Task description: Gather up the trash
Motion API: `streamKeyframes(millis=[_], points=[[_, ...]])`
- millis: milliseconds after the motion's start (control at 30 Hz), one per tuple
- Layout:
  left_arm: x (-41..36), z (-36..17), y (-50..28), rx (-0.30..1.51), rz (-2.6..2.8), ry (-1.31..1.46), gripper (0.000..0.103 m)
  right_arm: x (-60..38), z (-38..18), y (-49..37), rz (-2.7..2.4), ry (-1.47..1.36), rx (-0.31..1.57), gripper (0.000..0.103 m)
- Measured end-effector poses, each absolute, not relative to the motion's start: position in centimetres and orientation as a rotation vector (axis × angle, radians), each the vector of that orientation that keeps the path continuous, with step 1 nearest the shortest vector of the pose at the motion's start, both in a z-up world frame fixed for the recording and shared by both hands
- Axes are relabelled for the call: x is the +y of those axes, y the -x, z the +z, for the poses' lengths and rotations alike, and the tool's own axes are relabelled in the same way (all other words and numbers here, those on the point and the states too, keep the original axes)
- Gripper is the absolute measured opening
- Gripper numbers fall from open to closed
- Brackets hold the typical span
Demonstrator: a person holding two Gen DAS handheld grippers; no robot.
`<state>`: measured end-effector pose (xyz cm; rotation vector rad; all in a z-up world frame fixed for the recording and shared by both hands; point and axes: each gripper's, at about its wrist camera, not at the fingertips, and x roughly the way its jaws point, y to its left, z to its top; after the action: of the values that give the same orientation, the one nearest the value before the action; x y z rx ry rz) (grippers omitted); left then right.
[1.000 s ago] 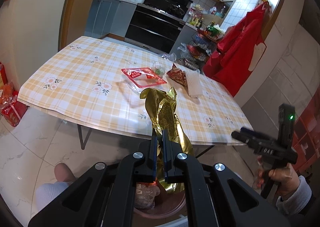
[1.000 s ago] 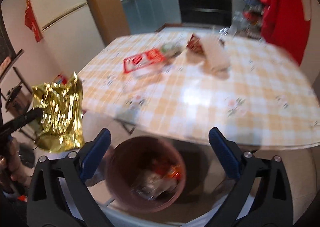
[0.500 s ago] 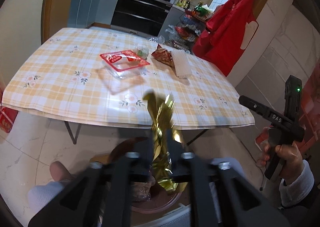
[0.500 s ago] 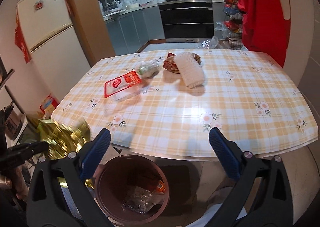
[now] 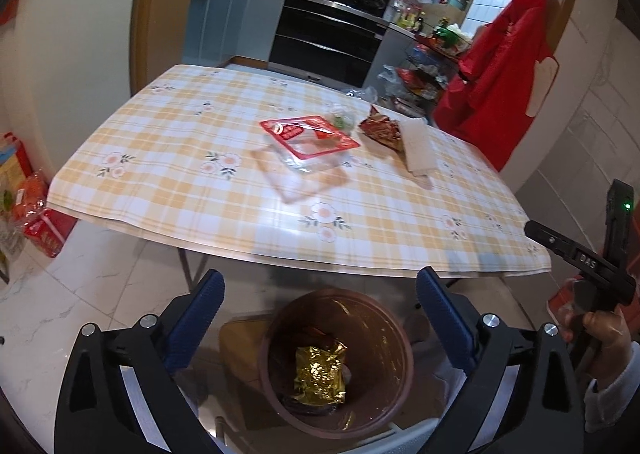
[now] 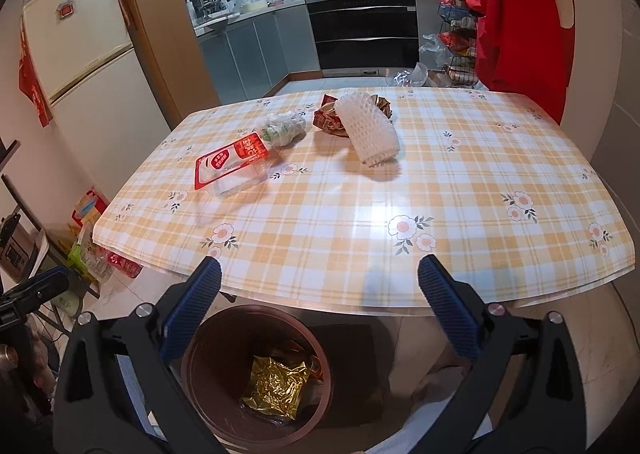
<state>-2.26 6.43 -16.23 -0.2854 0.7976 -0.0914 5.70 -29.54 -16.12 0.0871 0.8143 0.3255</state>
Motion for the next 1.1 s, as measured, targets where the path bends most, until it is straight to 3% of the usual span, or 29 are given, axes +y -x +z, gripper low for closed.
streamKeyframes(millis=[867,1100], points=[[9.0,-17.7,-3.8,0.857,-0.053,0.425,0.094,-30.0,-18.8,-8.7,0.326,-0.085,0.870,0.097],[8.9,-19.6,-9.5,0.908,-0.081,0.486,0.073,-30.3,-20.8,-11.1,0.309,-0.058,0.895,0.097]])
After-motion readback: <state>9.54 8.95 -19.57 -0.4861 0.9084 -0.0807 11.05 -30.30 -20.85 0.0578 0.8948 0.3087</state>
